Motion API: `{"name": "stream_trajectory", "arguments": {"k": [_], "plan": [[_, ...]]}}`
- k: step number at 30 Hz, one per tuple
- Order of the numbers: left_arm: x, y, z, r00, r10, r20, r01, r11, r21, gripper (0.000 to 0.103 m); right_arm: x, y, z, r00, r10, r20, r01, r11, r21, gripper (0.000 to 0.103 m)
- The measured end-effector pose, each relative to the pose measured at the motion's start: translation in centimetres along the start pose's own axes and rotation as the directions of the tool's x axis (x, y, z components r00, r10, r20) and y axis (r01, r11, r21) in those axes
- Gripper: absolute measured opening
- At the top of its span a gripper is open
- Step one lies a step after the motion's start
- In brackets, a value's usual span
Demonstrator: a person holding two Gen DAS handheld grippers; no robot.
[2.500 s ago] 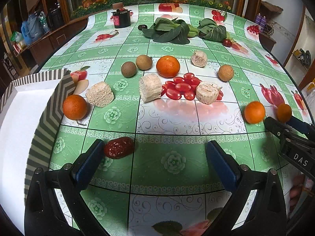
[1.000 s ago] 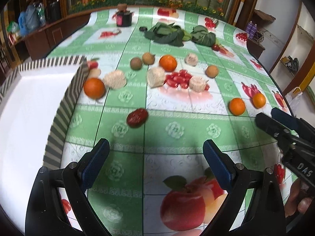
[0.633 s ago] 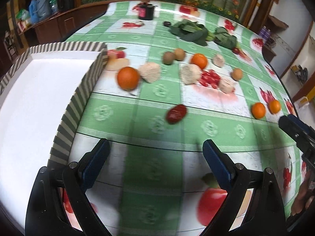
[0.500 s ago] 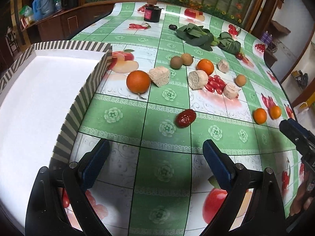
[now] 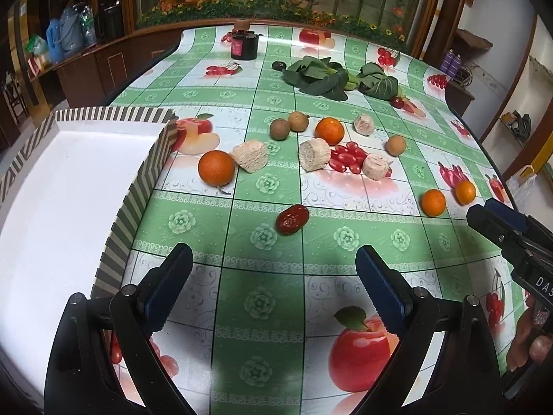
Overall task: Organize fruits
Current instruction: 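Move the left gripper toward the red date while the right approaches an orange, then close the left gripper on the red date while the right grasps the orange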
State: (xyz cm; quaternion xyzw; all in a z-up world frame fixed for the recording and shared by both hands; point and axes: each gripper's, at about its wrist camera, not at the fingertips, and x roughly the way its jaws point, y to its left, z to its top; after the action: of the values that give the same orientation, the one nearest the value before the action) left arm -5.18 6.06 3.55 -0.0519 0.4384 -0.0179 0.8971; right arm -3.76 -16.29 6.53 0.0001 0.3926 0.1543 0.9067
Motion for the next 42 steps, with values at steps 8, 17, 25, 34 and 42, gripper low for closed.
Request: {"name": "stream_trajectory", "arguments": {"k": [8,17,25,34,42], "plan": [[0.3,-0.3,-0.2,1.0,0.006,-0.011,-0.006,1.0,0.003,0.096,0.3,-0.1,-0.3,1.0,0.016,-0.009,-0.016,1.0,0.006,0.063],[1.5,0.0,-0.3,0.999,0.009,-0.044,-0.01,1.0,-0.018,0.096,2.2,-1.1,-0.4,0.999,0.012,-0.045,-0.012,1.0,0.01,0.063],[1.9,-0.1,0.0,0.999,0.01,-0.044,-0.011,1.0,-0.015,0.096,4.5,-2.0,0.3,0.996,0.007,-0.086,-0.007,1.0,0.0,0.063],[3.0,-0.5,0.8,0.999,0.026,-0.046,-0.027,1.0,-0.009,0.096,5.8,-1.8,0.6,0.995,-0.003,-0.104,0.0,1.0,-0.025,0.051],[4.7,-1.6,1.5,0.996,0.07,-0.052,-0.067,0.996,0.05,0.064,7.0,-1.9,0.5,0.993,-0.01,-0.121,0.004,0.999,-0.05,0.035]]}}
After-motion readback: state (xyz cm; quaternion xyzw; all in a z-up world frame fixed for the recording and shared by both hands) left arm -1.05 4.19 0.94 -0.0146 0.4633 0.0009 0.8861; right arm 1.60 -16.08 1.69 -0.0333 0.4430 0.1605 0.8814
